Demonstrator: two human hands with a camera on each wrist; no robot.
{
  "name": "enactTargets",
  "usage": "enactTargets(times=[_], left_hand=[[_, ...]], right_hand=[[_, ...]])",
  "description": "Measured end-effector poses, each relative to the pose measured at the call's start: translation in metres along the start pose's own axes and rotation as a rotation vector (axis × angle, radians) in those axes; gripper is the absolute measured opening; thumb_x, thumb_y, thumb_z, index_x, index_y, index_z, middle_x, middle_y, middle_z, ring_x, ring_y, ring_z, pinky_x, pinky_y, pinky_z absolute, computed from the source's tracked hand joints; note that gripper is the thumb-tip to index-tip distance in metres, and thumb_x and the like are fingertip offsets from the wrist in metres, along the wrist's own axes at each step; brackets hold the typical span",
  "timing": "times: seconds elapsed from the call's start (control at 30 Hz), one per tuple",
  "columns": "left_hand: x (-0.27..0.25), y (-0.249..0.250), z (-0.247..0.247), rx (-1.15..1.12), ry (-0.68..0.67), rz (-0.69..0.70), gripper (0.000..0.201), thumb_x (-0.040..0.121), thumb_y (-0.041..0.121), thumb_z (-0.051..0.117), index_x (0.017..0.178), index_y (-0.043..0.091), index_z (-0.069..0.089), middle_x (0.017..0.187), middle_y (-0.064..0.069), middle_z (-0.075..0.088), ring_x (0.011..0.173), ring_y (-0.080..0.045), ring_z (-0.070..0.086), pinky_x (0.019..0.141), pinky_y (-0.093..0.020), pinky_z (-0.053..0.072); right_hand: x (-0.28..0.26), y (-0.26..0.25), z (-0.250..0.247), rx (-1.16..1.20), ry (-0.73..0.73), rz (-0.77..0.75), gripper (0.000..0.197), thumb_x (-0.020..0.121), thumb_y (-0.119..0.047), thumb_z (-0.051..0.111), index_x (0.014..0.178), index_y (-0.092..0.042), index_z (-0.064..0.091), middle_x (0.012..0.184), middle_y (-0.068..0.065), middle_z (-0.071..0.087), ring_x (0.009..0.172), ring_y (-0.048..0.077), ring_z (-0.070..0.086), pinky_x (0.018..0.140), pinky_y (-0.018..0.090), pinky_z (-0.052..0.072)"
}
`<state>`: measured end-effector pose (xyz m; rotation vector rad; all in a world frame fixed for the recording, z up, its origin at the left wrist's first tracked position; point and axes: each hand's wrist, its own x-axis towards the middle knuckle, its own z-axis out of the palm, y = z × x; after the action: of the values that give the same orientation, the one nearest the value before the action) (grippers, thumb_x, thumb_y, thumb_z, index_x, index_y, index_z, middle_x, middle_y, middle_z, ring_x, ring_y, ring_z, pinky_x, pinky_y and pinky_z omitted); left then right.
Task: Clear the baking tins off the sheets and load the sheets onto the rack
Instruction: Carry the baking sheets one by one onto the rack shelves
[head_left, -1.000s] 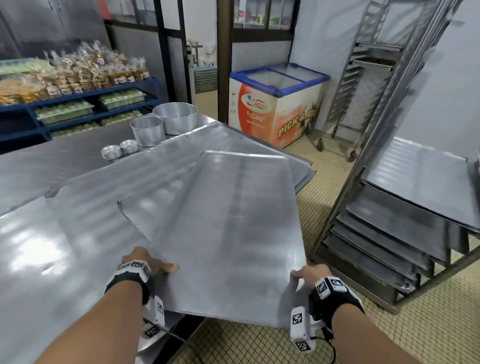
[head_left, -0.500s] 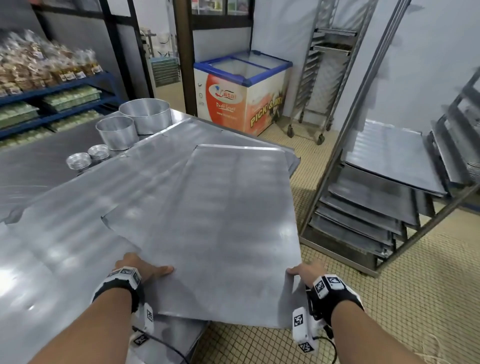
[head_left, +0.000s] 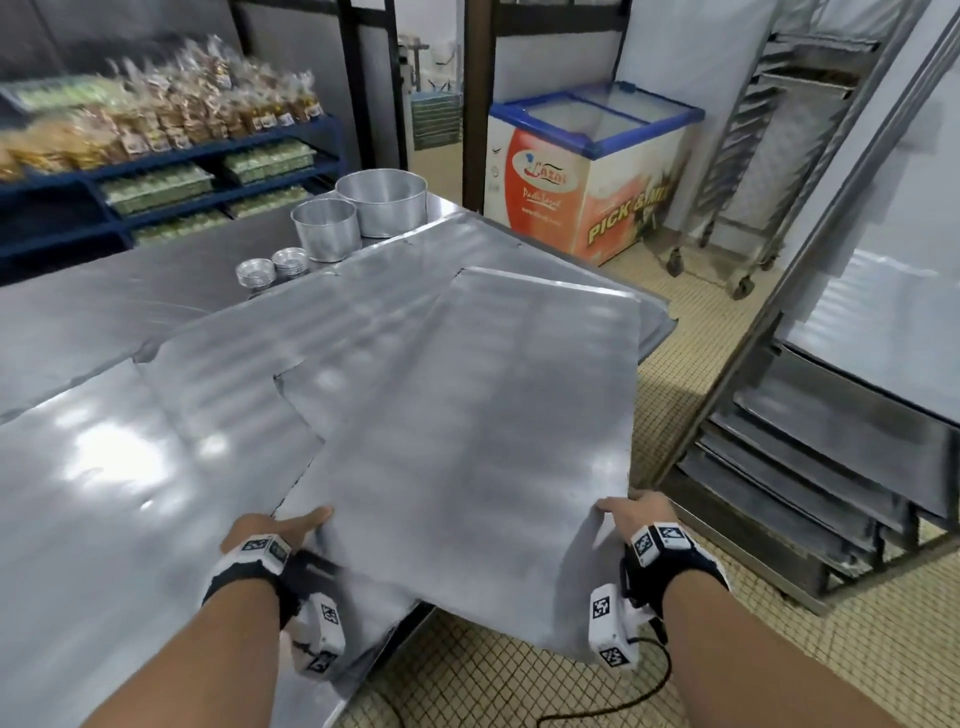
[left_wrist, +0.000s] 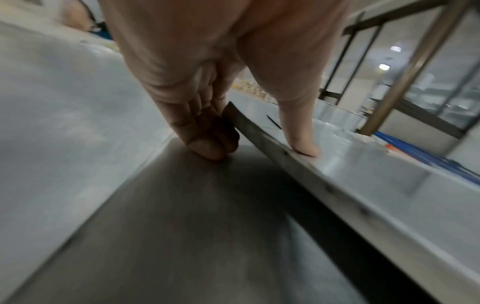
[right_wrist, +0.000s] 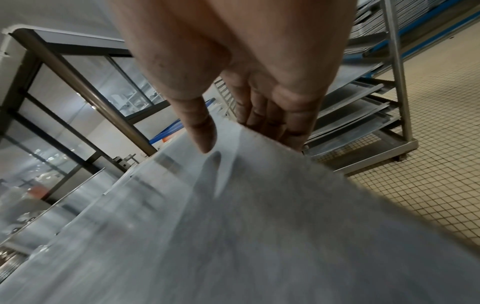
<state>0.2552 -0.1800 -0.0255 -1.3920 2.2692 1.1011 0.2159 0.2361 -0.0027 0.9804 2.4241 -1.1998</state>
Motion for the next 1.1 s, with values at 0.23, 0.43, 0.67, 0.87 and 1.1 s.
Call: enactTargets(times=[0.23, 0.43, 0.67, 0.87, 1.1], left_hand=[[-0.069, 0.001, 0.057, -0.153, 0.084, 0.027, 0.059, 0.086, 0.035, 0.074, 0.130, -0.002, 0.059, 0.129, -0.021, 0.062, 0.119, -0.034, 0.060, 0.092, -0.035, 0.047], [-0.114, 0.009, 0.106, -0.275, 0.022, 0.044, 0.053, 0.079, 0.033, 0.070, 0.129, 0.020, 0.059, 0.120, -0.009, 0.067, 0.112, -0.030, 0.064, 0.079, -0.030, 0.044], [-0.112, 0.018, 0.094, -0.158, 0.100, -0.039, 0.050, 0.088, 0.030, 0.072, 0.124, -0.003, 0.063, 0.128, -0.021, 0.063, 0.120, -0.034, 0.059, 0.095, -0.037, 0.047], [-0.089, 0.044, 0.048, -0.324, 0.130, -0.016, 0.055, 0.080, 0.036, 0.074, 0.130, 0.021, 0.058, 0.128, -0.012, 0.063, 0.119, -0.029, 0.060, 0.103, -0.032, 0.049], [-0.027, 0.084, 0.010, -0.105, 0.138, -0.006, 0.057, 0.080, 0.031, 0.080, 0.116, -0.007, 0.059, 0.119, -0.022, 0.065, 0.107, -0.037, 0.064, 0.093, -0.041, 0.052]], right_hand=[[0.018, -0.004, -0.013, 0.046, -0.065, -0.083, 0.054, 0.077, -0.027, 0.078, 0.118, 0.004, 0.062, 0.107, 0.020, 0.065, 0.083, 0.029, 0.055, 0.078, 0.033, 0.047], [0.029, -0.005, -0.022, 0.073, -0.129, -0.070, 0.038, 0.078, -0.014, 0.074, 0.108, 0.007, 0.066, 0.064, 0.007, 0.058, 0.078, 0.030, 0.058, 0.077, 0.030, 0.047], [0.025, -0.009, -0.020, 0.108, -0.198, -0.033, 0.035, 0.079, -0.030, 0.076, 0.095, -0.001, 0.068, 0.099, 0.016, 0.068, 0.096, 0.032, 0.065, 0.082, 0.032, 0.050], [0.030, -0.019, 0.014, 0.215, -0.285, -0.003, 0.053, 0.049, -0.034, 0.084, 0.083, 0.003, 0.067, 0.079, 0.016, 0.073, 0.073, 0.035, 0.072, 0.077, 0.050, 0.059], [0.004, -0.067, 0.032, 0.218, -0.301, 0.070, 0.045, 0.075, -0.023, 0.080, 0.103, 0.007, 0.061, 0.091, 0.015, 0.069, 0.085, 0.032, 0.068, 0.075, 0.033, 0.055]])
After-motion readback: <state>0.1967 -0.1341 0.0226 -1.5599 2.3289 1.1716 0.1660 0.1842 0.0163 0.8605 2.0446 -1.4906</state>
